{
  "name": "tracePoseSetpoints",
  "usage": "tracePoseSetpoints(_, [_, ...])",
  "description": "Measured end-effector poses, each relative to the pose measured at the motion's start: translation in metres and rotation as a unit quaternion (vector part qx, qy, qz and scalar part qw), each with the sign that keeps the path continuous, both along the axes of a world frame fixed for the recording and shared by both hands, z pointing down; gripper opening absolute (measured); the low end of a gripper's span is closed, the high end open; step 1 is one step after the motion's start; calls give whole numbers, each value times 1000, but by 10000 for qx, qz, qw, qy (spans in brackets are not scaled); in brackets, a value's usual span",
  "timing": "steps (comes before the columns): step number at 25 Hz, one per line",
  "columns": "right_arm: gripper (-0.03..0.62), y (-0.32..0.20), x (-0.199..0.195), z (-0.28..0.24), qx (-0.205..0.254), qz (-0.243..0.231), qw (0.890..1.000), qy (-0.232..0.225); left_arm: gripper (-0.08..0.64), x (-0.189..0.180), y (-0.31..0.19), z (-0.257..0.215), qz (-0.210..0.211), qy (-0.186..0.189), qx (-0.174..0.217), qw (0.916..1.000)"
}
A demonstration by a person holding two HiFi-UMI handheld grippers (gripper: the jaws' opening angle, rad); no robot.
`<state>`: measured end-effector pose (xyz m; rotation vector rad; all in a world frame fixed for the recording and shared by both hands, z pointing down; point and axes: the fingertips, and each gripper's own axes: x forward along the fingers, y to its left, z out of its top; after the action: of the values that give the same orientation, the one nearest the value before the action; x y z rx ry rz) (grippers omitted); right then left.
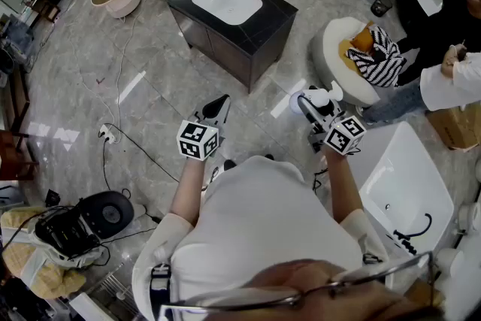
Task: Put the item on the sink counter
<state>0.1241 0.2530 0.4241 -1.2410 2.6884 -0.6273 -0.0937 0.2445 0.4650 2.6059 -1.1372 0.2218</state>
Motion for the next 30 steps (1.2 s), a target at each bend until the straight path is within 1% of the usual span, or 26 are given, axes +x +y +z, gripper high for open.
tracePoseSetpoints(11, [259, 0, 7, -1, 52, 1, 10000, -22, 5, 7, 0, 0, 21, -58, 10, 10000])
tracePoseSetpoints(15, [259, -2, 13, -5, 47, -16, 9998, -186, 5, 11, -2, -5, 3, -76, 16, 10000])
tracePoseSetpoints(18, [259, -4, 20, -7, 76, -44, 9995, -287, 5, 16, -3, -6, -23, -97, 24, 9999])
tracePoseSetpoints(24, [259, 2, 34, -4, 94, -110, 9994, -308, 5, 30, 2, 1, -84, -138, 0, 9999])
tracePoseSetpoints(30, [259, 9, 55, 4, 30, -175, 9994, -312, 5, 47, 11, -1, -188, -69, 81, 9998])
